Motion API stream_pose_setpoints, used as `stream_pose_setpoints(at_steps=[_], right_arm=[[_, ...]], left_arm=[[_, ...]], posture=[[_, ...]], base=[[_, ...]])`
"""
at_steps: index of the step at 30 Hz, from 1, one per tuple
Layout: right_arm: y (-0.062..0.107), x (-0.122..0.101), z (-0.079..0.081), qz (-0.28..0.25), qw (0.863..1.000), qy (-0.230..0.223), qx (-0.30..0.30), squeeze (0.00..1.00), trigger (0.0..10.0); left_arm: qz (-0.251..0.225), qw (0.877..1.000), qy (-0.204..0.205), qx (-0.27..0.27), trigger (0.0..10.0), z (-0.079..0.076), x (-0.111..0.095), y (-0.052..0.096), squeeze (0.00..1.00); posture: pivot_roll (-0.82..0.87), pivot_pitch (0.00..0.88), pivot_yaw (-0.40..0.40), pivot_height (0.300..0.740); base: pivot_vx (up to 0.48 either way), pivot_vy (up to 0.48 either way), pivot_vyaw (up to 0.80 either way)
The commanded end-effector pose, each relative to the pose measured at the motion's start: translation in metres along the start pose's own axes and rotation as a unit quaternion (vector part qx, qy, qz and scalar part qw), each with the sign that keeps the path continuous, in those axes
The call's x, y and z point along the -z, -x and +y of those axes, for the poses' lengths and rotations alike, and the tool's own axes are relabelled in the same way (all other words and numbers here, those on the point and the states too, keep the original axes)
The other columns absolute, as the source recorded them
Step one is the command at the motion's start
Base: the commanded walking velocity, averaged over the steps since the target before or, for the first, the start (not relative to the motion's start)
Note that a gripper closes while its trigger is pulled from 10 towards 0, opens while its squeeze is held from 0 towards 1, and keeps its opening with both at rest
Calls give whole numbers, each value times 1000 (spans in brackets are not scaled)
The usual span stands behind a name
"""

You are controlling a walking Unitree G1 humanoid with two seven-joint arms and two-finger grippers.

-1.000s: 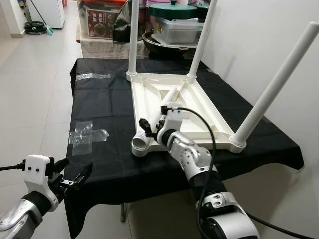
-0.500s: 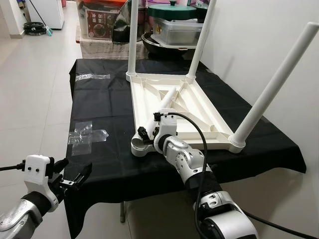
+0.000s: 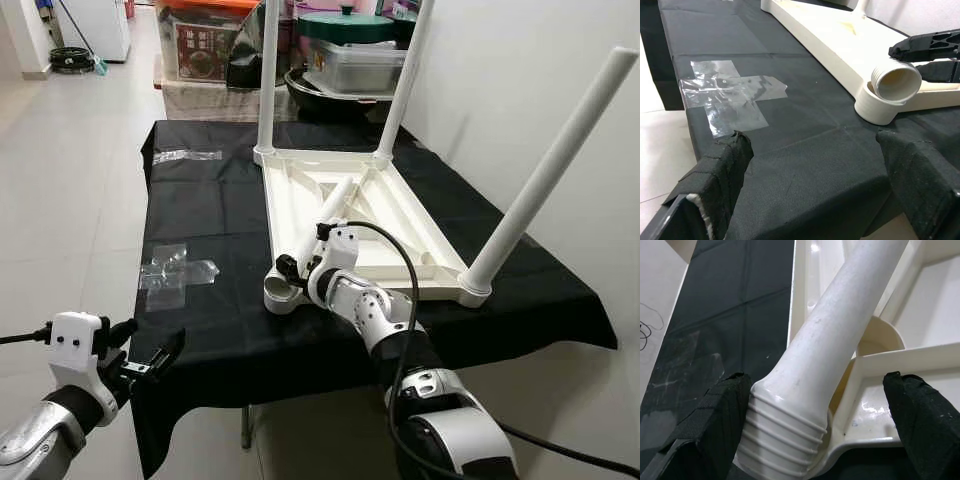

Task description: Building children table

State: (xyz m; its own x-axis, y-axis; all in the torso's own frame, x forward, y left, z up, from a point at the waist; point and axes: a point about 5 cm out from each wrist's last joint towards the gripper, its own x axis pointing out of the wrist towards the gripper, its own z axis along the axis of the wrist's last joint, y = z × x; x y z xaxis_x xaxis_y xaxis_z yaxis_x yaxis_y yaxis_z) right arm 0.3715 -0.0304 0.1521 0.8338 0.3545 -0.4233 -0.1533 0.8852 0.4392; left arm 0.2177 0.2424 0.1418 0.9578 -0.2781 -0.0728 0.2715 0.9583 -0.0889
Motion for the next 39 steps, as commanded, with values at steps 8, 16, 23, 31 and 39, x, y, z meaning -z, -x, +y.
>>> stream_pose_setpoints(at_steps=[8, 16, 23, 31, 39], right_arm=[[-5, 48, 39, 91, 995, -17, -43, 0, 10000], [-7, 49, 46, 104, 994, 2, -47, 0, 10000], [-8, 52, 50, 96, 992, 63, -49, 0, 10000], [-9, 49, 48, 61, 994, 62, -68, 0, 0], [-9, 45, 53, 35, 993, 69, -90, 0, 0]], left_arm=[[10, 1000, -5, -4, 10000, 0, 5, -1, 0], [11, 1000, -7, -5, 10000, 0, 5, -1, 0], [13, 1000, -10, -9, 10000, 1, 5, 0, 0], [10, 1000, -12, -16, 10000, 4, 4, 0, 0], [9, 1000, -13, -20, 10000, 5, 4, 0, 0]], posture=[[129, 0, -147, 740], [131, 0, -148, 740], [131, 0, -150, 740], [132, 0, -153, 740], [131, 0, -154, 740]], base=[[0, 0, 0], [0, 0, 0], [0, 0, 0], [0, 0, 0], [0, 0, 0]])
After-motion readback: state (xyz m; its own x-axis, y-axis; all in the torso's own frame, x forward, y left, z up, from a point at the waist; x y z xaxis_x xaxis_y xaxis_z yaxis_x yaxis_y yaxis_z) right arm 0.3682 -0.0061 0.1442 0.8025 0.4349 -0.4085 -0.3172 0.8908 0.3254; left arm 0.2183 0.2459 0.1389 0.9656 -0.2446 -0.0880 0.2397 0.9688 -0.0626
